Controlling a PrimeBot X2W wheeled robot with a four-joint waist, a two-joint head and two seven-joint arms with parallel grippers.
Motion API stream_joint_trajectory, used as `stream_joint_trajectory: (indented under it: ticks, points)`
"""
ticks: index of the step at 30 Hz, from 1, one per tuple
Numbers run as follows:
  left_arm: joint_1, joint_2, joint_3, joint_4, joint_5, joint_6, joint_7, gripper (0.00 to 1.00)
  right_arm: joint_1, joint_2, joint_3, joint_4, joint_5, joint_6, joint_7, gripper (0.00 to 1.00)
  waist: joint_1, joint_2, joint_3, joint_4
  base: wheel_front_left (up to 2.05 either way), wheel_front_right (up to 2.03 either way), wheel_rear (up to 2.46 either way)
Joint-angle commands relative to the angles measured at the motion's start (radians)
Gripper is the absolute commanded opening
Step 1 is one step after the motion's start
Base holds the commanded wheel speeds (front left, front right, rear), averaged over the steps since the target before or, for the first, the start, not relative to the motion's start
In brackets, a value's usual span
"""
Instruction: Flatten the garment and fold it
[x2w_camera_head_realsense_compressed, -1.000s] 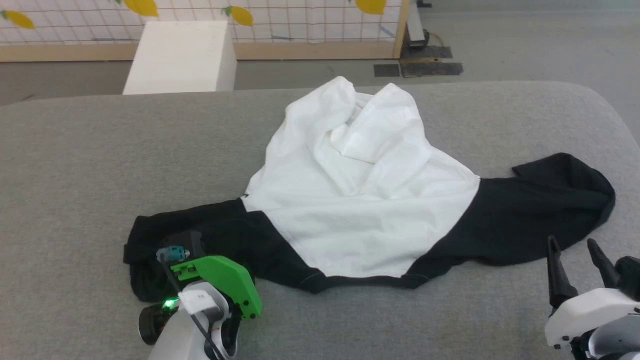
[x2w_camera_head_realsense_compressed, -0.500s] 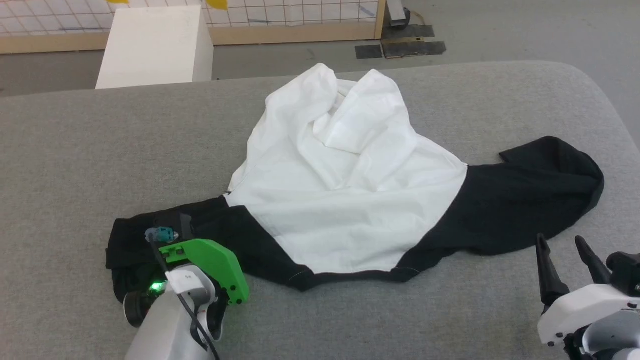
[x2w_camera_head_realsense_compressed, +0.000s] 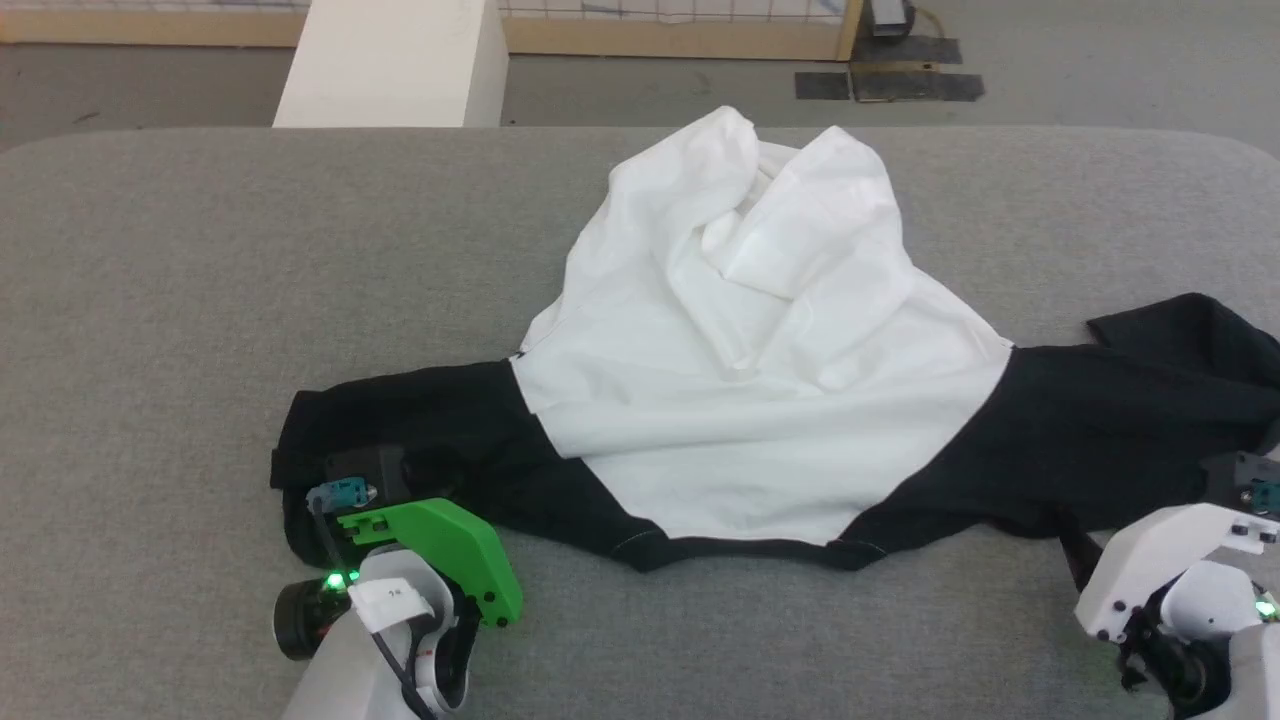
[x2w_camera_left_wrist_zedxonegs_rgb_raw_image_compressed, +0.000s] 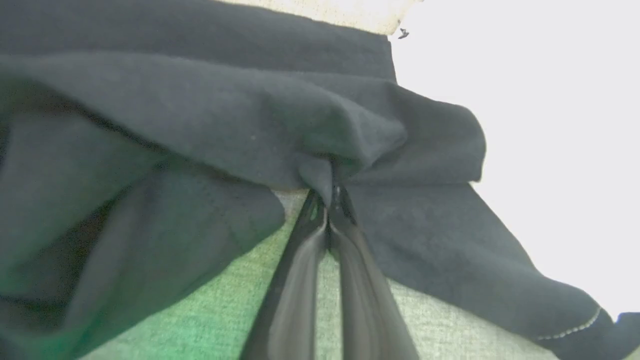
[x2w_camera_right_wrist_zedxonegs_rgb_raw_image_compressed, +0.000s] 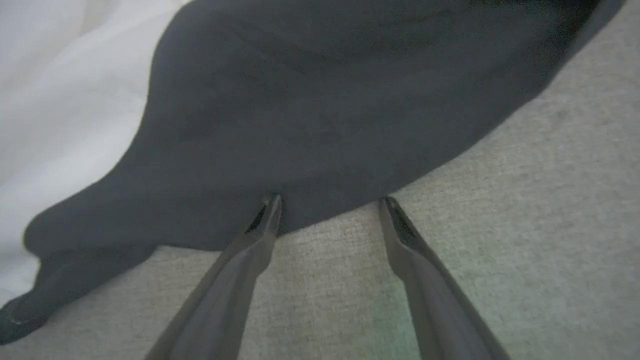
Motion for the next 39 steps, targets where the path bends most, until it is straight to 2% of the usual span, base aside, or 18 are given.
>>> stream_joint_trajectory:
  ticks: [1,5,6,7,8,9,15,19,23,28,31,34,39]
  points:
    - [-0.001,-0.003,-0.002,0.001,-0.008,-0.004,-0.007,0.0,-0.019,0.0,-0.003,0.028,0.018,-0.002,0.026,1.0,0.0,0.0115,0.017,0.032,0.0,0.0,0.0]
    - [-0.011,-0.01,-0.015,0.005,-0.015,-0.011,-0.015,0.0,-0.04,0.0,0.004,0.063,0.027,-0.002,0.034,1.0,0.0,0.0115,0.024,0.049,0.0,0.0,0.0]
    - [-0.012,-0.011,-0.018,0.008,-0.016,-0.013,-0.018,0.0,-0.043,0.0,0.01,0.068,0.029,-0.002,0.03,0.48,0.0,0.0115,0.025,0.051,0.0,0.0,0.0]
    - [-0.012,-0.012,-0.021,0.01,-0.016,-0.015,-0.02,0.0,-0.045,0.0,0.013,0.07,0.031,-0.002,0.024,0.29,0.0,0.0115,0.024,0.052,0.0,0.0,0.0]
    - [-0.011,-0.012,-0.024,0.011,-0.017,-0.017,-0.023,0.0,-0.047,0.0,0.017,0.07,0.031,-0.002,0.013,0.04,0.0,0.0115,0.022,0.053,0.0,0.0,0.0]
    - [-0.01,-0.012,-0.026,0.011,-0.016,-0.018,-0.026,0.0,-0.048,0.0,0.018,0.067,0.029,-0.002,0.002,0.0,0.0,0.0115,0.019,0.052,0.0,0.0,0.0]
    - [0.008,0.008,-0.019,-0.011,-0.02,-0.035,-0.067,0.0,-0.033,0.0,0.017,0.009,0.039,-0.002,-0.082,0.0,0.0,0.0115,-0.023,0.033,0.0,0.0,0.0]
    - [0.027,0.028,-0.01,-0.086,-0.037,-0.064,-0.089,0.0,0.001,0.0,0.017,-0.09,0.024,-0.002,-0.098,0.0,0.0,0.0115,-0.06,0.016,0.0,0.0,0.0]
    - [0.04,0.036,0.019,-0.231,-0.116,-0.118,-0.067,0.0,0.029,0.0,0.022,-0.246,0.002,-0.002,-0.065,0.0,0.0,0.0115,-0.094,0.0,0.0,0.0,0.0]
    - [0.008,0.074,0.053,-0.427,-0.221,-0.16,0.047,0.0,0.005,-0.001,0.053,-0.46,-0.056,-0.002,0.036,0.0,0.0,0.0115,-0.117,-0.014,0.0,0.0,0.0]
    - [-0.046,0.105,0.066,-0.509,-0.264,-0.159,0.134,0.0,-0.047,-0.029,0.09,-0.542,-0.079,-0.002,0.111,0.0,0.0,0.0115,-0.115,-0.019,0.0,0.0,0.0]
    - [-0.131,0.131,0.087,-0.572,-0.294,-0.135,0.216,0.0,-0.141,-0.085,0.135,-0.588,-0.077,-0.002,0.181,0.0,0.0,0.0115,-0.09,-0.025,0.0,0.0,0.0]
    - [-0.306,0.178,0.125,-0.584,-0.294,-0.101,0.281,0.0,-0.358,-0.183,0.204,-0.554,-0.073,-0.002,0.243,0.0,0.0,0.0115,-0.004,-0.037,0.0,0.0,0.0]
